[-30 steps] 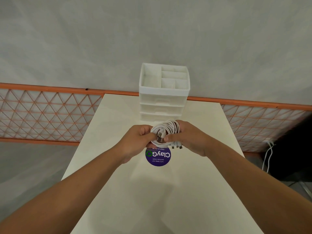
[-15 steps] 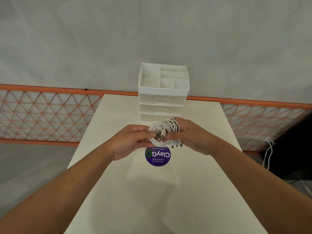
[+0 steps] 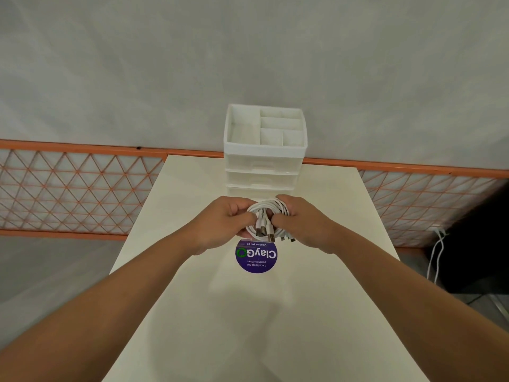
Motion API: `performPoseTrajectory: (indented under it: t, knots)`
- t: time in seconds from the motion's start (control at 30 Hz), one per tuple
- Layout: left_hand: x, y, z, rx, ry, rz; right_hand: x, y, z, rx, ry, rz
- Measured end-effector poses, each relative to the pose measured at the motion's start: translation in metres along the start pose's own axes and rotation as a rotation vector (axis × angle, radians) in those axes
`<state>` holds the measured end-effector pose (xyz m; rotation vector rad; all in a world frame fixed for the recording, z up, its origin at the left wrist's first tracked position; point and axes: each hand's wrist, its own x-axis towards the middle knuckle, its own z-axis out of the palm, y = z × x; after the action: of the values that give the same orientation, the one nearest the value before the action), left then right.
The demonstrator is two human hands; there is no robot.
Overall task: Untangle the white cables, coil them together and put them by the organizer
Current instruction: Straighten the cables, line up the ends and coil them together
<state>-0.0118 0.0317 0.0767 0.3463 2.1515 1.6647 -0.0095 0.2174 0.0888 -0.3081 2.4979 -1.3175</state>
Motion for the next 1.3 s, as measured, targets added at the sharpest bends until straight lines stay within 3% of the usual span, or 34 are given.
performPoseTrajectory:
  t: [0.17,0.27,0.43,0.53,0.67,0.7,0.8,0.87,1.0,1.17,1.23,1.3]
  knots:
    - [0.006,0.003,0.002,0.057,0.083,0.036,0.000,-0.002,0.000,0.009,0.080,-0.054]
    - [0.010,0.005,-0.002,0.079,0.069,0.030,0.002,-0.001,0.004,-0.065,0.096,-0.154]
    - [0.010,0.005,0.001,0.055,0.034,-0.017,0.005,0.005,0.005,-0.118,0.118,-0.160]
    - [0.012,0.005,0.008,-0.064,0.012,-0.104,0.004,0.008,0.003,-0.156,0.128,-0.174]
    - [0.013,0.010,0.016,-0.449,-0.078,-0.283,0.003,0.011,0.003,-0.246,0.102,-0.188]
    - [0.014,0.009,0.018,-0.434,-0.094,-0.290,0.003,0.011,0.004,-0.257,0.087,-0.187]
    - [0.015,0.001,0.020,-0.056,-0.110,-0.188,0.001,0.013,0.002,-0.260,0.046,-0.175]
    - [0.013,-0.003,0.018,0.070,-0.090,-0.105,-0.002,0.012,-0.002,-0.245,0.032,-0.163]
    - [0.010,-0.002,0.012,0.096,-0.059,-0.007,-0.008,0.005,-0.012,-0.098,0.027,-0.087]
    - [0.010,0.001,0.010,-0.078,-0.062,0.040,-0.006,0.006,-0.009,0.428,-0.018,0.020]
    - [0.010,-0.004,0.011,-0.122,-0.037,0.050,-0.004,0.006,-0.006,0.429,-0.002,0.027]
    - [0.008,-0.008,0.013,-0.128,-0.021,0.046,-0.003,0.005,-0.003,0.221,0.039,-0.017]
